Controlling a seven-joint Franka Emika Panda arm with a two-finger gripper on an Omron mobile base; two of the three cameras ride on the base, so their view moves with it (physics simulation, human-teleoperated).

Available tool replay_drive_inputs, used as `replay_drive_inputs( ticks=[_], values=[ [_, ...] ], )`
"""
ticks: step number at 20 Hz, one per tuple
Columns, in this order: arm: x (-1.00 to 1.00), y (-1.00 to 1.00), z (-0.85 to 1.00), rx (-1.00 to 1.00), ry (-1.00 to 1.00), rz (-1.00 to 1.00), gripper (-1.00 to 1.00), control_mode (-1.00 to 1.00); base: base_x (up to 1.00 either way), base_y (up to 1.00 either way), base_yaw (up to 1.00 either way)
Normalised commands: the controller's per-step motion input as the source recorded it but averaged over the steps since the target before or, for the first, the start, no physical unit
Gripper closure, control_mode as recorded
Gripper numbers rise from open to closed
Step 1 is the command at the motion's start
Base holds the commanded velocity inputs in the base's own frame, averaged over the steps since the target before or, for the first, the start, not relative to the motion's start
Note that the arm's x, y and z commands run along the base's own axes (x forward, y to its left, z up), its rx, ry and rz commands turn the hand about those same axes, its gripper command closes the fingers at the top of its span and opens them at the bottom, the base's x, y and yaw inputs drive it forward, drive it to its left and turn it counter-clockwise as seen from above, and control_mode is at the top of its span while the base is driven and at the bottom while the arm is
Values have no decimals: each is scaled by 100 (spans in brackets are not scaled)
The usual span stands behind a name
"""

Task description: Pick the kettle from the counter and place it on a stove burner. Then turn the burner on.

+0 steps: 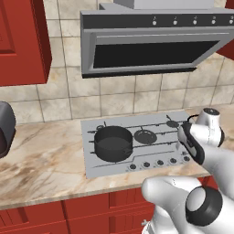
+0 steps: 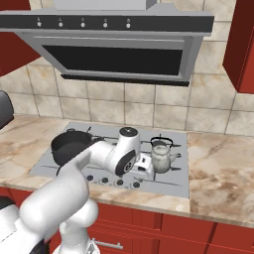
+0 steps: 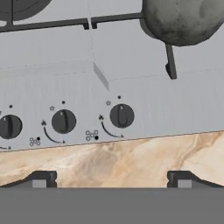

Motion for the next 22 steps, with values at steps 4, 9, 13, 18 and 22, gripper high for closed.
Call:
replay_drive_inputs(
  ticks=[4, 9, 13, 18, 22],
  values=[
    [10, -7, -24, 0, 0, 2, -100, -100, 0, 0, 0],
    [13, -6, -21, 0, 0, 2, -100, -100, 0, 0, 0],
    [19, 0, -29, -3, 0, 1, -100, -100, 0, 0, 0],
    [20, 0, -28, -2, 0, 2, -100, -100, 0, 0, 0],
    [16, -9, -25, 0, 0, 3, -100, -100, 0, 0, 0]
  ],
)
